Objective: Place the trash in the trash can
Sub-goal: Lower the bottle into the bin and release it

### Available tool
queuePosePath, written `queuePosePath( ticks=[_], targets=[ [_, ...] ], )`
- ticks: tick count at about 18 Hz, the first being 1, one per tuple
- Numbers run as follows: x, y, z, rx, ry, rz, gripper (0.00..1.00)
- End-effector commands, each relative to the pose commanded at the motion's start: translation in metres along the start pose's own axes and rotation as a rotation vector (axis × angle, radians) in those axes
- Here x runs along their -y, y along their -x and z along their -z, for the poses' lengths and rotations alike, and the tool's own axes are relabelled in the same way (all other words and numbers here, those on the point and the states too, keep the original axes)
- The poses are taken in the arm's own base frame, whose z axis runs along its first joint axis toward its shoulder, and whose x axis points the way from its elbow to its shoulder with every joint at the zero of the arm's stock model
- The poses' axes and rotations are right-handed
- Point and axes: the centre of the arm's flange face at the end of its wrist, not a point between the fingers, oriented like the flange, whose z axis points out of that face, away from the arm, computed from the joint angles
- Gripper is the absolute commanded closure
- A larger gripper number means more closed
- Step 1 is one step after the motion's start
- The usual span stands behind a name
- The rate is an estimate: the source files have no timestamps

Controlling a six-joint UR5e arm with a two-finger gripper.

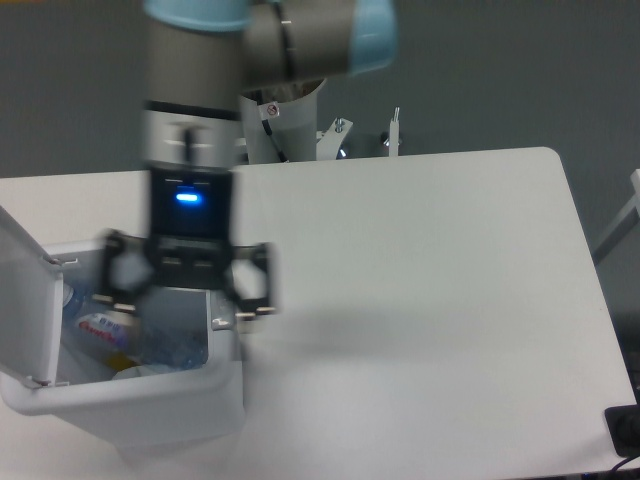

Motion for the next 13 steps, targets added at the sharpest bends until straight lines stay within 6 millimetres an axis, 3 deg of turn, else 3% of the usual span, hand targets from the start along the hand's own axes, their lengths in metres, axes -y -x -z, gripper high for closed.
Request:
queuePosePath(
  ticks=[3, 6, 9, 12, 13],
  targets=[
    [-0.004, 0.066, 0.0, 0.069, 0.017, -0.045, 0.0],
    [-0.007, 0.108, 0.009, 0.115, 0.039, -0.112, 0.0],
    [-0.018, 0.119, 0.01, 0.134, 0.173, -0.299, 0.0],
    [-0.031, 0.126, 0.024, 0.155, 0.376, -0.569, 0.0],
    [-0.036, 0.125, 0.028, 0.141, 0.411, -0.583, 0.0]
  ],
)
